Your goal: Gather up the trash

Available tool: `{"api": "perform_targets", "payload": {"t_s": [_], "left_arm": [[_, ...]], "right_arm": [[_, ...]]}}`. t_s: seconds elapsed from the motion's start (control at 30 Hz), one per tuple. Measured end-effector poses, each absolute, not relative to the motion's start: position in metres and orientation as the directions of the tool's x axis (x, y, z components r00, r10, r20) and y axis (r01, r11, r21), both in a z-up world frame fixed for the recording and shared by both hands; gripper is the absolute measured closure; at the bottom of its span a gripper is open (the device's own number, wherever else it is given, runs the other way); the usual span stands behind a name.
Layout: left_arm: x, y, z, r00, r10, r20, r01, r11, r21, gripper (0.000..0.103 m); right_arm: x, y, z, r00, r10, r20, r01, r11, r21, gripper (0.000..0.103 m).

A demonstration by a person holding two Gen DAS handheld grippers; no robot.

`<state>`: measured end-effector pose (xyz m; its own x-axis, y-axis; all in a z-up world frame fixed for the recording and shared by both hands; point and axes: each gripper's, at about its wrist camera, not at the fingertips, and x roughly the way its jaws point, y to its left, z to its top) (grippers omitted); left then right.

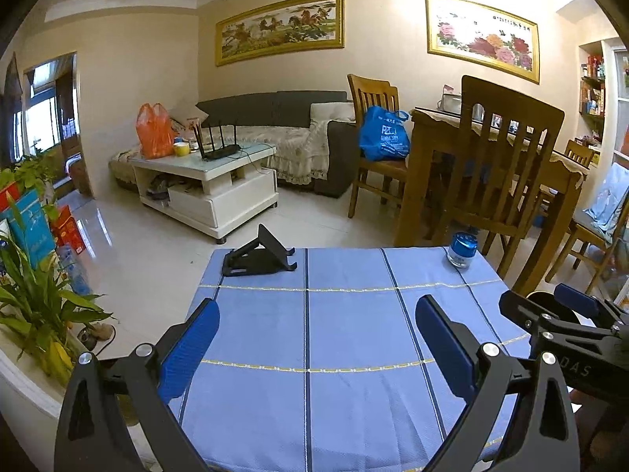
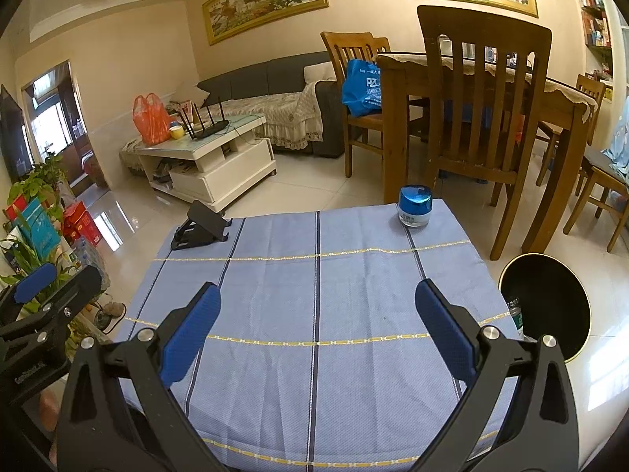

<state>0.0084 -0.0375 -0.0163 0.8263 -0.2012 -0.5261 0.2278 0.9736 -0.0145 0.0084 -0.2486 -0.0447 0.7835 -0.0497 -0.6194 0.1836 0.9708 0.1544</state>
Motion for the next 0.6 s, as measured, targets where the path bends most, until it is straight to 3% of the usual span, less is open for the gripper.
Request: {"api": "perform_targets", "payload": {"t_s": [0.2,0.33,0.6], "left_arm": [[0.003,-0.038,-0.013,0.860,-0.163,-0.484,0.192,0.981,0.009,0.007],[0.008,-0.037,-0.013,0.836,-0.234,-0.497,0.259,0.966,-0.017,0.007],[0.009,-0.040,-0.015,0.844,-0.209,-0.494,0.244,0.970,0.008,0.007]], "right_arm": [[0.007,-0.249,-0.050,0.780,-0.043,-0.624,0.183,0.970,0.163,0.005],[0.007,-0.253,-0.055,0.775,-0.031,-0.631,0.185,0.966,0.181,0.005],[0.006,-0.255,-0.057,0.772,-0.019,-0.636,0.182,0.964,0.192,0.005]]}}
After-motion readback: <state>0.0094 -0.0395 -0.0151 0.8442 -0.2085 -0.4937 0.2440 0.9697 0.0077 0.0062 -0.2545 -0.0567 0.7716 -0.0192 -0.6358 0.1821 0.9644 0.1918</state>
